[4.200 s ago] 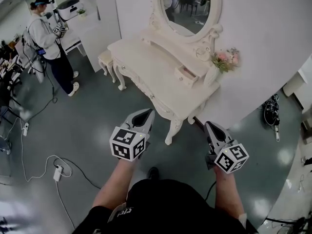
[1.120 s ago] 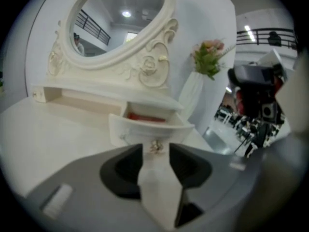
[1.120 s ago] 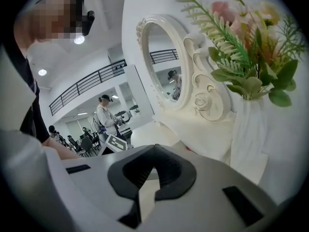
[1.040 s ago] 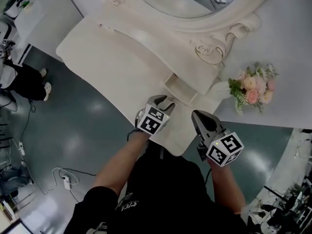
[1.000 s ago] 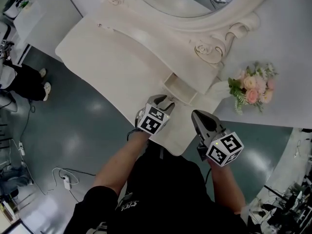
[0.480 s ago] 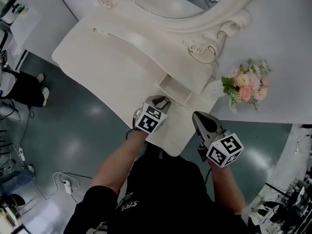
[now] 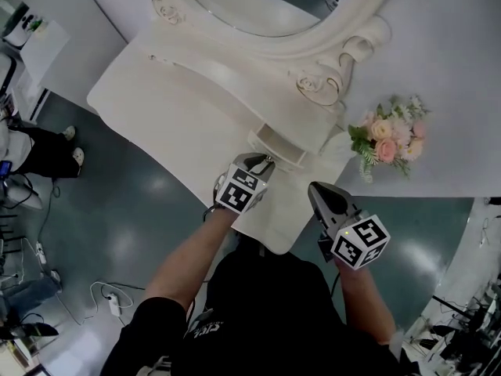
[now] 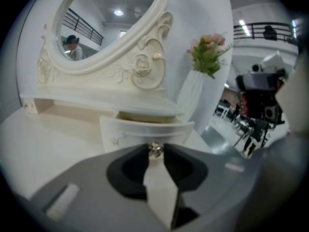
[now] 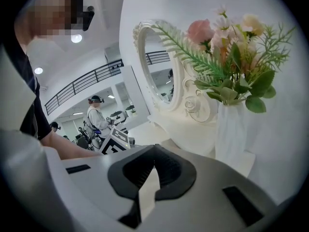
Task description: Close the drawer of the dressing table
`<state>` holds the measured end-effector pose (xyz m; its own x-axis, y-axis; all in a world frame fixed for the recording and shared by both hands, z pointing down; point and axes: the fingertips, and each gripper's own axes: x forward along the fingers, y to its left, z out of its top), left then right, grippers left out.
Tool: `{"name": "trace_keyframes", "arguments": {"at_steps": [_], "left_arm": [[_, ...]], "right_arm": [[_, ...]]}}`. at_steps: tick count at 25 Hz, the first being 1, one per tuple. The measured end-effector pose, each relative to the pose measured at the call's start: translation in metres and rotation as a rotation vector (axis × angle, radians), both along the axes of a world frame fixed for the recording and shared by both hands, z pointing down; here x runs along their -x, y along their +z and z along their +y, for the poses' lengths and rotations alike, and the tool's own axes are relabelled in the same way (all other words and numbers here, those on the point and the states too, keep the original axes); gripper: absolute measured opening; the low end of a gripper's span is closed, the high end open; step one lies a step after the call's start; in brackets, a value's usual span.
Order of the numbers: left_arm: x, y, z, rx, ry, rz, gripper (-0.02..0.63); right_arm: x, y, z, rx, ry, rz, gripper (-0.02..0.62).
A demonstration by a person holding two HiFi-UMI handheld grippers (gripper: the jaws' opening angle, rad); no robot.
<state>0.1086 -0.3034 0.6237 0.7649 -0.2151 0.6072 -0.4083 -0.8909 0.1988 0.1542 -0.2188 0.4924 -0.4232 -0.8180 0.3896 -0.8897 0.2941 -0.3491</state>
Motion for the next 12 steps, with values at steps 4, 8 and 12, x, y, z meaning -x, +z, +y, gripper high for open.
{"name": "trace_keyframes", "arguments": {"at_steps": [4, 8, 12], "left_arm": [[-0.005, 0.004, -0.007, 0.0, 0.009, -0.011, 0.101], [-0.015, 0.006, -0.015, -0.005, 0.032, -0.017, 0.101], [-0.02, 0.009, -0.019, -0.011, 0.055, -0.033, 0.101]], "right_arm": [[-0.002, 0.004, -0.001, 0.008, 0.008, -0.011, -0.006], [-0.005, 0.01, -0.001, 0.017, 0.018, -0.017, -0.006], [-0.009, 0.014, 0.003, 0.022, 0.035, -0.023, -0.006]]}}
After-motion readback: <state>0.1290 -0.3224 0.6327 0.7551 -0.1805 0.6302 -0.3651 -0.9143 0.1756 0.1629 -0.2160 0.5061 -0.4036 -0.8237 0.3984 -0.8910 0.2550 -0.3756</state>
